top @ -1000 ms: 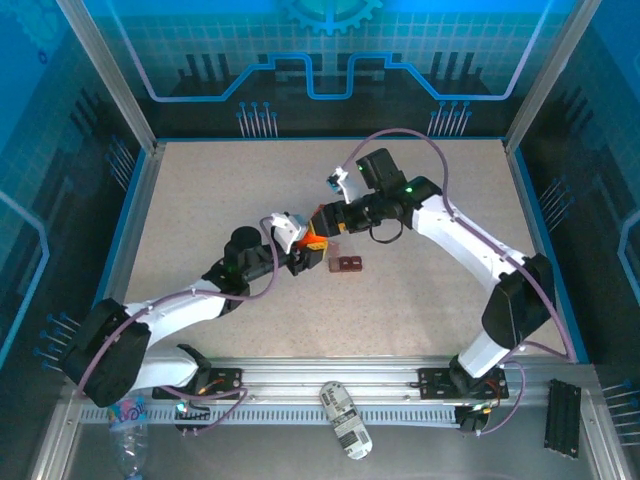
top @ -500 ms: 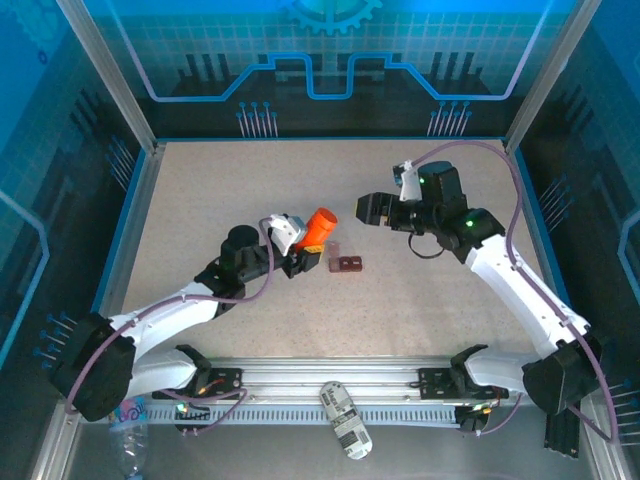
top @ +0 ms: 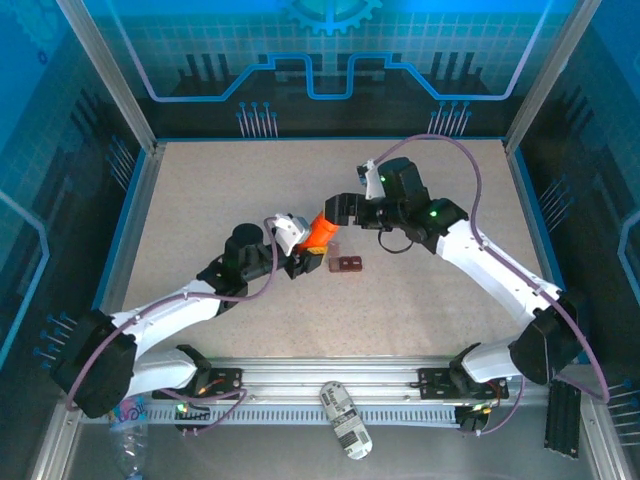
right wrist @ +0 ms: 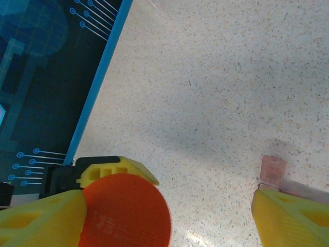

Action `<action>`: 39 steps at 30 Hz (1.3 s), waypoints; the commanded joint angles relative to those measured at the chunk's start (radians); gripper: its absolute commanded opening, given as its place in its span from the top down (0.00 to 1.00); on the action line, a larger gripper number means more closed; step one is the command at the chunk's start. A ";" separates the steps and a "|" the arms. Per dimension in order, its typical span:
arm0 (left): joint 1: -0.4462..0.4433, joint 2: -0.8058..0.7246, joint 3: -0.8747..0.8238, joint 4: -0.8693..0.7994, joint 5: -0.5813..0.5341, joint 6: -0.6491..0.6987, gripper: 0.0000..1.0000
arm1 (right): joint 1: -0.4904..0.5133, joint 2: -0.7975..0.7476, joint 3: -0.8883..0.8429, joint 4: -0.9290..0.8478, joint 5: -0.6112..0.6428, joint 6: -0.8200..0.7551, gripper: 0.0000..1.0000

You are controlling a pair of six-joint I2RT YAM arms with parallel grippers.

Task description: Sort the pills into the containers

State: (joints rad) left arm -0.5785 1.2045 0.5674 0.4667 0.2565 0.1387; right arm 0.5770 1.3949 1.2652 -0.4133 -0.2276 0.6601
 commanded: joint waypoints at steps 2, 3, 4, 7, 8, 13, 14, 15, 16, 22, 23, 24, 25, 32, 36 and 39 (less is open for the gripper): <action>-0.007 0.007 0.025 0.050 0.012 0.015 1.00 | 0.018 0.023 0.021 0.052 -0.032 0.022 0.20; -0.006 0.007 0.024 0.051 0.012 0.013 1.00 | 0.018 0.024 0.015 0.062 -0.042 0.026 0.21; -0.007 0.007 0.022 0.051 0.012 0.013 1.00 | 0.018 0.026 0.012 0.070 -0.050 0.031 0.23; -0.008 0.004 0.020 0.051 0.010 0.014 1.00 | 0.021 0.033 0.001 0.098 -0.085 0.051 0.25; -0.007 0.004 0.020 0.053 0.009 0.014 1.00 | 0.023 0.035 -0.004 0.105 -0.094 0.055 0.25; -0.007 0.006 0.020 0.059 0.006 0.015 1.00 | 0.030 0.033 -0.021 0.115 -0.105 0.061 0.31; -0.007 0.006 0.020 0.061 0.005 0.015 1.00 | 0.031 0.032 -0.025 0.116 -0.107 0.061 0.32; -0.007 0.007 0.020 0.062 0.004 0.015 1.00 | 0.032 0.032 -0.028 0.116 -0.109 0.062 0.32; -0.007 0.006 0.020 0.064 0.003 0.014 1.00 | 0.033 0.032 -0.032 0.117 -0.111 0.061 0.32; -0.007 0.006 0.022 0.070 -0.003 0.013 1.00 | 0.037 0.020 -0.064 0.123 -0.110 0.062 0.35; -0.007 0.006 0.022 0.070 -0.003 0.012 1.00 | 0.036 0.017 -0.071 0.126 -0.109 0.063 0.37; -0.007 0.006 0.022 0.070 -0.003 0.012 1.00 | 0.037 0.015 -0.077 0.130 -0.107 0.064 0.40; -0.006 0.006 0.020 0.070 -0.003 0.011 1.00 | 0.037 0.014 -0.080 0.132 -0.108 0.063 0.42; -0.007 0.003 0.017 0.064 -0.002 0.012 1.00 | 0.031 -0.008 -0.098 0.155 -0.104 0.067 0.38; -0.006 0.000 0.010 0.062 -0.003 0.012 1.00 | 0.014 -0.031 -0.108 0.166 -0.109 0.082 0.37; -0.007 0.001 0.007 0.065 -0.004 0.012 1.00 | 0.005 -0.040 -0.113 0.171 -0.118 0.087 0.40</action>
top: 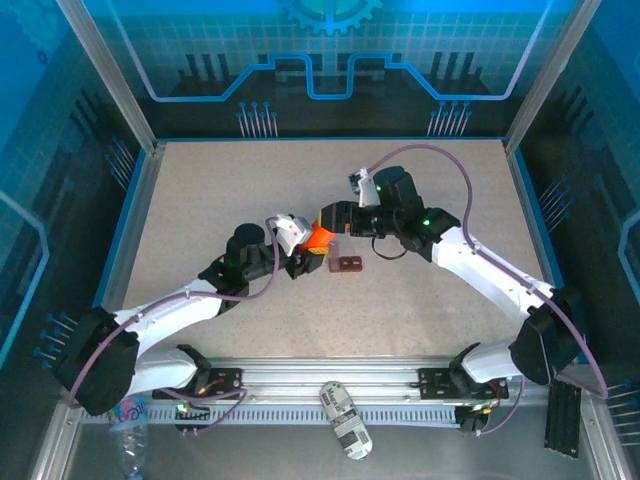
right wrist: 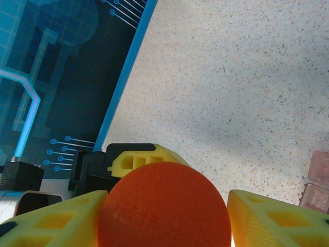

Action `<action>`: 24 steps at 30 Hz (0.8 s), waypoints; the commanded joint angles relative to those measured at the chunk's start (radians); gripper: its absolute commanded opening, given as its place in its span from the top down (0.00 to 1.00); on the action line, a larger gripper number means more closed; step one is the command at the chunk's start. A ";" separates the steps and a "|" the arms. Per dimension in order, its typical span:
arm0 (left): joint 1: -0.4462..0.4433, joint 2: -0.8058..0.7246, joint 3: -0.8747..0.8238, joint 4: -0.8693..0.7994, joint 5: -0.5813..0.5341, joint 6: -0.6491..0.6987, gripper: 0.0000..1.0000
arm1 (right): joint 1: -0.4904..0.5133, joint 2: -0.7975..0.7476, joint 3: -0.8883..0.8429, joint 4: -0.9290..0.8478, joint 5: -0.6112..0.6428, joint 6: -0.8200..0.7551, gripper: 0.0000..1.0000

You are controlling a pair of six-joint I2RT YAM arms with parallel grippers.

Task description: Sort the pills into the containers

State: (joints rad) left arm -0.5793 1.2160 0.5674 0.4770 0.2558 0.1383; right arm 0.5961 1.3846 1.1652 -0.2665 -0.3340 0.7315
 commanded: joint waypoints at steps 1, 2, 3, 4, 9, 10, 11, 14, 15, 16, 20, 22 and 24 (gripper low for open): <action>-0.006 -0.011 0.006 0.056 -0.004 0.012 1.00 | -0.016 -0.030 -0.013 0.024 -0.016 0.016 0.41; -0.006 -0.010 0.006 0.057 -0.004 0.013 1.00 | -0.016 -0.027 -0.015 0.029 -0.023 0.016 0.44; -0.006 -0.010 0.006 0.057 -0.003 0.012 1.00 | -0.016 -0.027 -0.018 0.032 -0.029 0.019 0.46; -0.006 -0.010 0.008 0.057 -0.003 0.012 1.00 | -0.016 -0.027 -0.019 0.038 -0.033 0.018 0.50; -0.006 -0.013 0.016 0.046 0.000 0.003 1.00 | -0.018 -0.021 -0.030 0.081 -0.092 -0.011 0.61; -0.006 -0.016 0.021 0.035 0.003 -0.002 1.00 | -0.021 -0.019 -0.030 0.090 -0.111 -0.031 0.62; -0.006 -0.019 0.029 0.017 0.009 -0.012 1.00 | -0.025 -0.016 -0.028 0.099 -0.136 -0.065 0.62; -0.003 -0.032 0.049 -0.021 0.056 -0.044 1.00 | -0.039 -0.017 -0.022 0.117 -0.234 -0.262 0.64; 0.000 -0.038 0.056 -0.034 0.084 -0.055 1.00 | -0.044 -0.025 -0.022 0.113 -0.265 -0.344 0.63; 0.001 -0.043 0.062 -0.044 0.108 -0.066 1.00 | -0.049 -0.035 -0.023 0.100 -0.290 -0.426 0.62; 0.004 -0.050 0.087 -0.084 0.190 -0.097 1.00 | -0.094 -0.038 -0.006 0.030 -0.369 -0.593 0.58; 0.004 -0.043 0.093 -0.097 0.186 -0.096 1.00 | -0.121 -0.031 -0.006 0.067 -0.402 -0.520 0.51; 0.004 -0.037 0.094 -0.101 0.159 -0.082 1.00 | -0.153 -0.050 -0.043 0.191 -0.416 -0.343 0.35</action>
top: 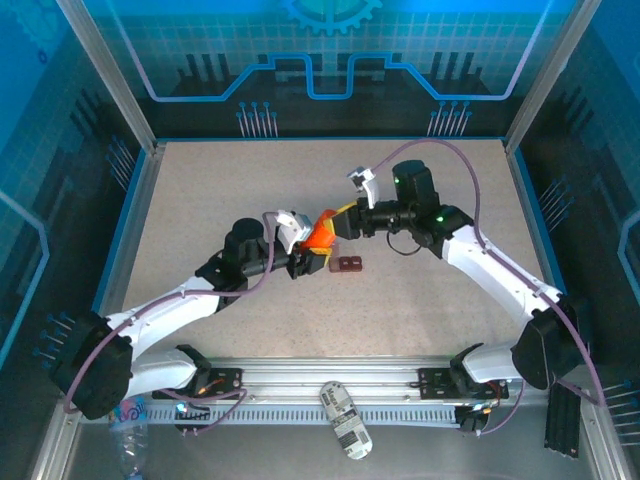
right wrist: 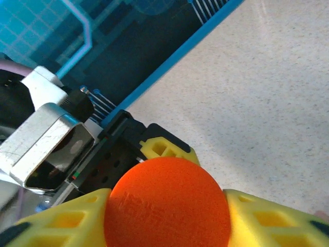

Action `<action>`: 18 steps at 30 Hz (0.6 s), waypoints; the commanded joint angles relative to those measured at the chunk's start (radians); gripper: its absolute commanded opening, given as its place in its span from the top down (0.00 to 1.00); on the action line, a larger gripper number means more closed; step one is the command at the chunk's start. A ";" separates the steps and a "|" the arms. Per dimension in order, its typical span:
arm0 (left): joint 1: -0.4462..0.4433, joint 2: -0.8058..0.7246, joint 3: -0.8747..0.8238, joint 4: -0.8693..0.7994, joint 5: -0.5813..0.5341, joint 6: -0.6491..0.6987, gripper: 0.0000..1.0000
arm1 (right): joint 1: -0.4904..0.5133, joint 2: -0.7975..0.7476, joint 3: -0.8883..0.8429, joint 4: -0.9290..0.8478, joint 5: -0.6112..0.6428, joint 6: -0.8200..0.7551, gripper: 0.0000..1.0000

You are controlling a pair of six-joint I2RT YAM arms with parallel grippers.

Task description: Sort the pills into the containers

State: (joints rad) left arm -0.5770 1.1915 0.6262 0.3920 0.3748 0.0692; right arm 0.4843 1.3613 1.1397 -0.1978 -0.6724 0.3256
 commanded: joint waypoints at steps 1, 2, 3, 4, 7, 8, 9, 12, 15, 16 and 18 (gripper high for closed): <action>0.001 -0.011 0.034 -0.017 0.027 -0.007 1.00 | -0.054 -0.039 -0.034 0.174 -0.063 0.148 0.29; 0.001 -0.007 0.035 -0.018 0.011 0.001 1.00 | -0.065 -0.050 -0.051 0.216 -0.040 0.247 0.25; 0.001 -0.005 0.033 -0.018 -0.005 0.009 1.00 | -0.071 -0.059 -0.063 0.245 -0.012 0.337 0.24; 0.001 -0.004 0.033 -0.020 -0.017 0.019 1.00 | -0.070 -0.068 -0.066 0.235 0.037 0.402 0.23; 0.000 0.000 0.035 -0.023 -0.073 0.053 1.00 | -0.035 -0.077 -0.017 0.043 0.228 0.489 0.22; 0.000 0.002 0.035 -0.024 -0.091 0.066 1.00 | -0.013 -0.076 0.013 -0.031 0.298 0.485 0.21; 0.001 0.003 0.035 -0.026 -0.109 0.079 1.00 | 0.010 -0.071 0.038 -0.080 0.352 0.474 0.20; 0.001 0.010 0.035 -0.028 -0.132 0.106 1.00 | 0.060 -0.048 0.092 -0.149 0.452 0.439 0.17; 0.002 0.018 0.038 -0.029 -0.134 0.109 1.00 | 0.082 -0.013 0.120 -0.166 0.453 0.429 0.17; 0.001 0.019 0.038 -0.028 -0.134 0.109 1.00 | 0.089 -0.004 0.120 -0.156 0.449 0.429 0.17; 0.001 0.025 0.038 -0.022 -0.135 0.107 1.00 | 0.108 0.007 0.118 -0.143 0.448 0.428 0.18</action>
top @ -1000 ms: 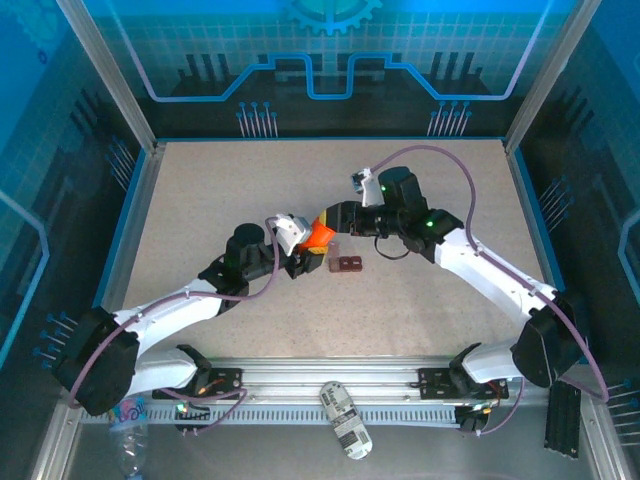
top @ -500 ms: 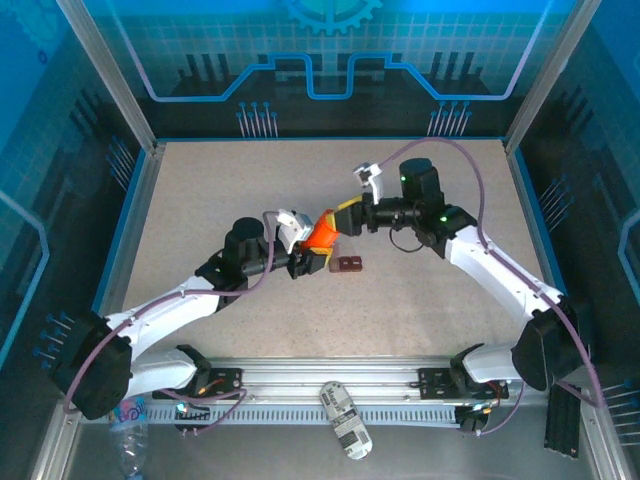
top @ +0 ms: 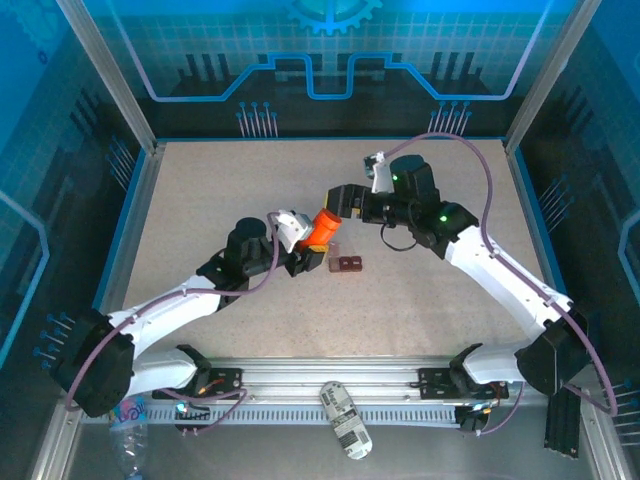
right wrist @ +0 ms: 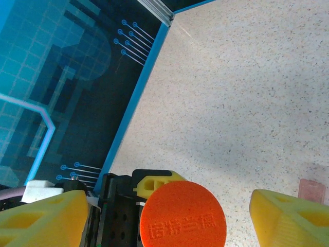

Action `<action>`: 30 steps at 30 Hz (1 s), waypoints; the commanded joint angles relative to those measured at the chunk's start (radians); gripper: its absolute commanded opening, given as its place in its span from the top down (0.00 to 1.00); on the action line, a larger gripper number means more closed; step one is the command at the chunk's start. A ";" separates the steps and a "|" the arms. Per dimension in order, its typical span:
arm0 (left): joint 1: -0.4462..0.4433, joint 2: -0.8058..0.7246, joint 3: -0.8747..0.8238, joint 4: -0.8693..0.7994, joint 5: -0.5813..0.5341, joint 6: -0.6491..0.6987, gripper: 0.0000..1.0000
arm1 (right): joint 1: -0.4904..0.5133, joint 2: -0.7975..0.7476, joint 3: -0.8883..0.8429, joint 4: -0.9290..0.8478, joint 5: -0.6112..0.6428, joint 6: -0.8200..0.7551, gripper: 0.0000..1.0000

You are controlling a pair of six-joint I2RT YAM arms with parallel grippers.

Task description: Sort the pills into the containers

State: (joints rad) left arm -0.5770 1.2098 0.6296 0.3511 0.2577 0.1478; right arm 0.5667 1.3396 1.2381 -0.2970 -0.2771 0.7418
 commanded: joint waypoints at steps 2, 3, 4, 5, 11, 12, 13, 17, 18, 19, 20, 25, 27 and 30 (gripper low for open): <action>0.001 0.008 0.036 0.021 -0.021 0.021 1.00 | 0.041 0.041 0.020 -0.046 0.052 0.009 0.19; 0.002 0.008 0.035 0.024 -0.021 0.018 1.00 | 0.046 0.047 0.017 -0.048 0.053 0.008 0.20; 0.001 0.008 0.035 0.028 -0.020 0.016 1.00 | 0.053 0.050 0.010 -0.047 0.058 0.008 0.20; 0.001 0.008 0.035 0.030 -0.016 0.014 1.00 | 0.058 0.050 -0.001 -0.040 0.062 0.011 0.21; 0.000 0.001 0.027 0.048 -0.011 0.003 1.00 | 0.061 0.049 -0.058 -0.013 0.070 0.018 0.41; 0.002 -0.004 0.026 0.052 -0.014 -0.001 1.00 | 0.059 0.049 -0.062 -0.012 0.069 0.015 0.47; 0.001 -0.008 0.021 0.057 -0.018 -0.005 1.00 | 0.056 0.049 -0.068 -0.007 0.064 0.016 0.52; 0.001 -0.032 0.013 0.061 -0.014 -0.021 1.00 | 0.025 0.030 -0.134 0.072 0.031 0.035 0.64; 0.001 -0.037 0.011 0.063 -0.008 -0.026 1.00 | 0.012 0.022 -0.161 0.113 0.014 0.048 0.66; 0.002 -0.041 0.010 0.065 0.001 -0.031 1.00 | -0.002 0.012 -0.193 0.159 -0.005 0.063 0.66; 0.003 -0.043 0.012 0.065 0.012 -0.036 1.00 | -0.017 0.003 -0.225 0.222 -0.038 0.067 0.67; 0.011 -0.043 0.025 0.075 0.090 -0.088 1.00 | -0.054 -0.037 -0.307 0.377 -0.111 -0.031 0.70; 0.014 -0.042 0.027 0.091 0.118 -0.112 1.00 | -0.069 -0.052 -0.336 0.432 -0.159 -0.086 0.70; 0.016 -0.033 0.034 0.102 0.139 -0.135 1.00 | -0.086 -0.073 -0.387 0.525 -0.254 -0.175 0.69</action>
State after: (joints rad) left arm -0.5728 1.2163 0.6292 0.3466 0.3344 0.0696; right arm 0.5137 1.2922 0.8993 0.1219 -0.4690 0.6918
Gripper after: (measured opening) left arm 0.549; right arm 0.415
